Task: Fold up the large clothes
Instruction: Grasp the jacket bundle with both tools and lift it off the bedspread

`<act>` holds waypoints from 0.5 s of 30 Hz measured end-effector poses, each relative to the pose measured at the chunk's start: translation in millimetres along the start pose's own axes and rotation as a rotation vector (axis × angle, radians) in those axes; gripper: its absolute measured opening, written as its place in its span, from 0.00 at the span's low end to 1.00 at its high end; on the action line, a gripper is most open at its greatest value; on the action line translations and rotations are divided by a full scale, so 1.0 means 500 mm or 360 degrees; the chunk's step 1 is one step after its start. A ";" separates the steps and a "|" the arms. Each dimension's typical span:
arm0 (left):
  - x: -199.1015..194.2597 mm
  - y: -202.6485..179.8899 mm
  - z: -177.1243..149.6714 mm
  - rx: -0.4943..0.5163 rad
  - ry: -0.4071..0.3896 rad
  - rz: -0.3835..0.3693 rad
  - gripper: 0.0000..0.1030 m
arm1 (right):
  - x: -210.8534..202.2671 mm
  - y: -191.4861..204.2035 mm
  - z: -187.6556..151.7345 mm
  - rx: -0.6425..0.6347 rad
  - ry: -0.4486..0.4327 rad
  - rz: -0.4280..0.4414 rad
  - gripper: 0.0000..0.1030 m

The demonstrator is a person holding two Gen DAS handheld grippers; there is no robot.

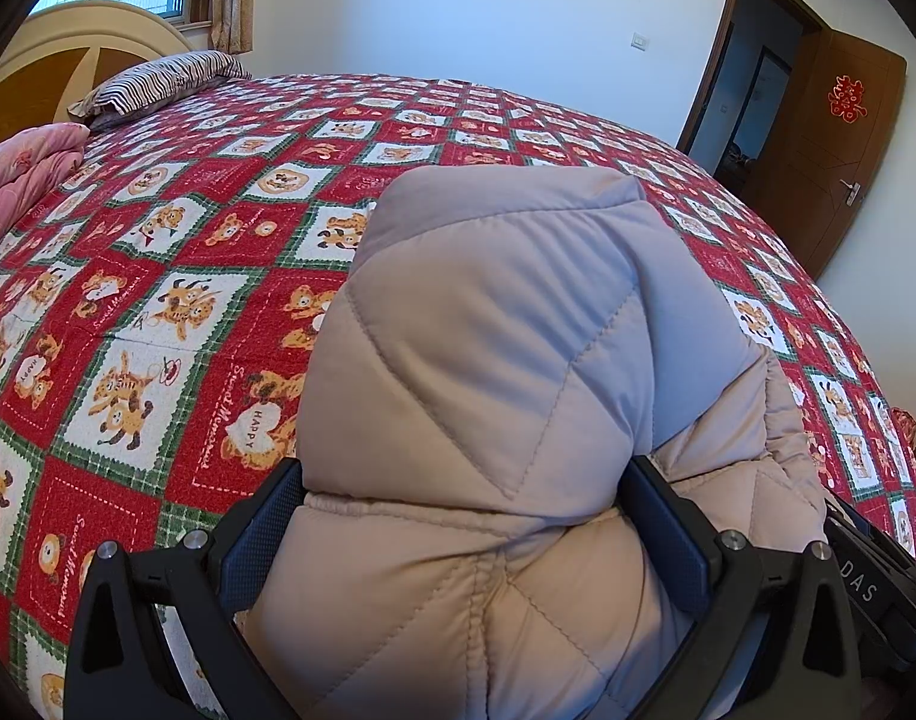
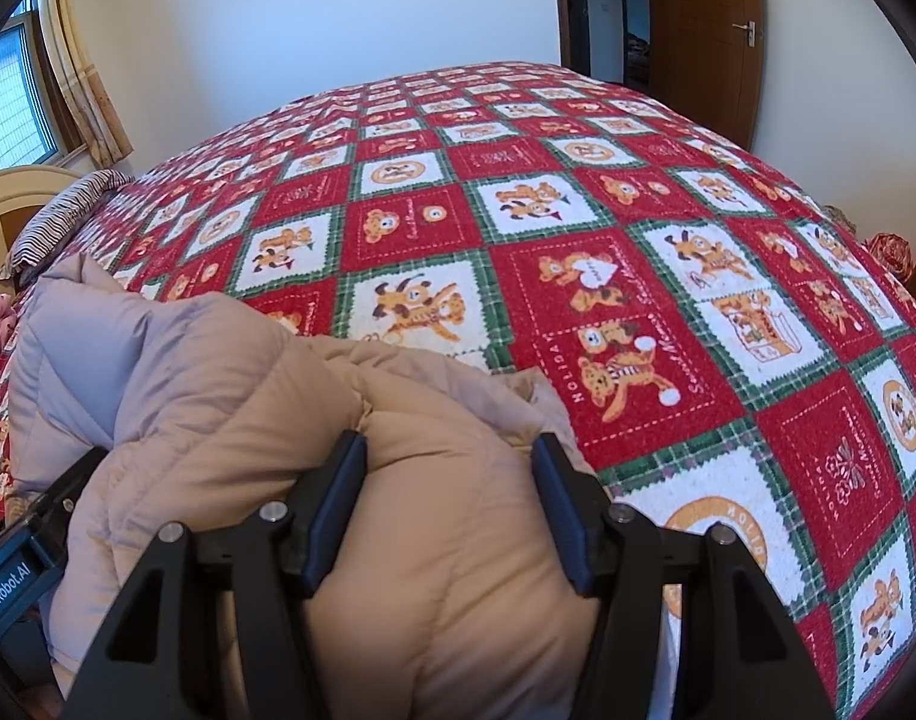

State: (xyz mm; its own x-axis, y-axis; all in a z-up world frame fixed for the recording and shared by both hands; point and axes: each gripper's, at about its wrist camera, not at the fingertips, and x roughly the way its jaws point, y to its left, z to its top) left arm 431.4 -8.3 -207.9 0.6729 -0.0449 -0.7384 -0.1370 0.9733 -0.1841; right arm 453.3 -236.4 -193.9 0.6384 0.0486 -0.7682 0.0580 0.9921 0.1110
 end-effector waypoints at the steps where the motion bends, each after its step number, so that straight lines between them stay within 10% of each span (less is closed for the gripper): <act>1: -0.002 0.003 0.003 -0.0009 0.0020 -0.0020 0.99 | -0.001 0.001 0.000 0.0002 0.0001 0.0002 0.58; 9: -0.165 0.034 -0.032 0.0098 -0.0091 -0.0097 0.99 | -0.134 -0.041 -0.027 0.0100 -0.0200 0.0114 0.73; 15: -0.110 0.051 -0.073 0.0049 -0.0015 -0.0141 0.99 | -0.138 -0.039 -0.083 0.0026 -0.0207 0.0076 0.72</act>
State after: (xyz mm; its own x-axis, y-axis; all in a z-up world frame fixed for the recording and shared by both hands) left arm 364.5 10.6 -195.7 0.6880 -0.1292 -0.7141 -0.0545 0.9720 -0.2284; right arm 376.1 -254.4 -169.3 0.7350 0.0795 -0.6734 0.0369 0.9869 0.1568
